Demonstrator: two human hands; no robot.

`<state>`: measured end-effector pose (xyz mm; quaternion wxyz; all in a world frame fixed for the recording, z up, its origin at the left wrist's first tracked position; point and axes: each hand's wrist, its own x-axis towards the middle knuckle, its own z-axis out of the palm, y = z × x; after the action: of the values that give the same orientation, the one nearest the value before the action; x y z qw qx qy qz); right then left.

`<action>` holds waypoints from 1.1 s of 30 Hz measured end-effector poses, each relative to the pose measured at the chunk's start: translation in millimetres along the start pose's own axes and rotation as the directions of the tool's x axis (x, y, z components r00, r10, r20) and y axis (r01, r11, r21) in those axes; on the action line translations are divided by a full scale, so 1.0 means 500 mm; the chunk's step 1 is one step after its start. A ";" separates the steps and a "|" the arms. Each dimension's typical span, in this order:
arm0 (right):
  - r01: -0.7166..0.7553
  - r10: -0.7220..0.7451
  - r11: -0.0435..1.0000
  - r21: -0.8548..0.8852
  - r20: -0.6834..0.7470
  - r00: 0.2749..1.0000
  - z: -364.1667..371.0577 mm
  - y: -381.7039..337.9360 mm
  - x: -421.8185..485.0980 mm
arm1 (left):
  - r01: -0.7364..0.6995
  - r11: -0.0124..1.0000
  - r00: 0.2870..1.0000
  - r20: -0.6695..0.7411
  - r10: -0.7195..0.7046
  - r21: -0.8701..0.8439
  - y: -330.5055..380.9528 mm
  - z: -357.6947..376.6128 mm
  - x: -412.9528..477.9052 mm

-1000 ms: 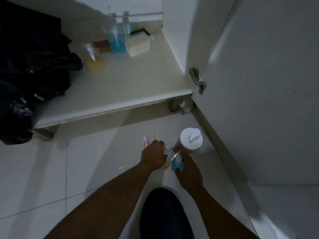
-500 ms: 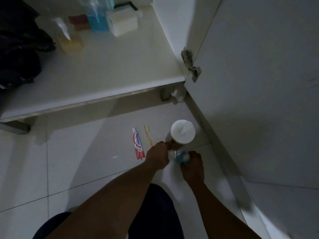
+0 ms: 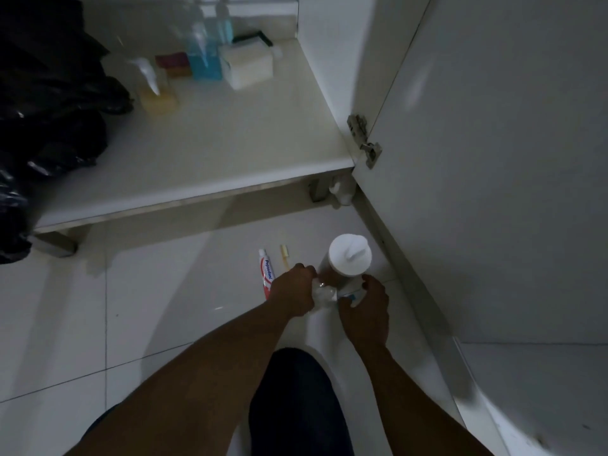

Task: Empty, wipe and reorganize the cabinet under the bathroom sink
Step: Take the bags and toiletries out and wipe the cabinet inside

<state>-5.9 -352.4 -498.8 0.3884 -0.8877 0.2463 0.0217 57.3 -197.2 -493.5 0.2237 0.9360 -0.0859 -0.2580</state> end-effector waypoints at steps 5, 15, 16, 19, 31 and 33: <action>0.114 -0.100 0.991 0.069 -0.182 0.978 -0.046 -0.083 -0.010 | 0.012 1.000 0.996 -0.093 -0.010 0.024 -0.009 -0.088 -0.036; 0.411 -0.424 0.896 -0.170 -0.049 0.904 -0.105 -0.336 0.049 | 0.051 0.998 0.928 -0.370 -0.038 0.027 -0.024 -0.348 -0.102; 0.417 -0.430 0.888 -0.194 -0.028 0.903 -0.103 -0.365 0.059 | 0.055 0.998 0.918 -0.394 -0.038 0.032 -0.028 -0.377 -0.106; 0.439 -0.441 0.874 -0.206 0.040 0.897 -0.095 -0.457 0.090 | 0.074 0.997 0.890 -0.454 -0.051 0.033 -0.050 -0.453 -0.108; 0.494 -0.461 0.865 -0.087 0.254 0.850 0.088 -0.649 0.237 | 0.205 0.978 0.859 -0.474 -0.194 -0.028 -0.209 -0.560 0.017; 0.464 -0.426 0.883 -0.067 0.299 0.854 0.134 -0.637 0.265 | 0.206 0.977 0.871 -0.444 -0.212 -0.061 -0.231 -0.541 0.061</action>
<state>265.1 -177.6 -359.9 0.3517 -0.9331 -0.0246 0.0711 229.4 -2.2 -352.7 0.2136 0.9726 0.0710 -0.0587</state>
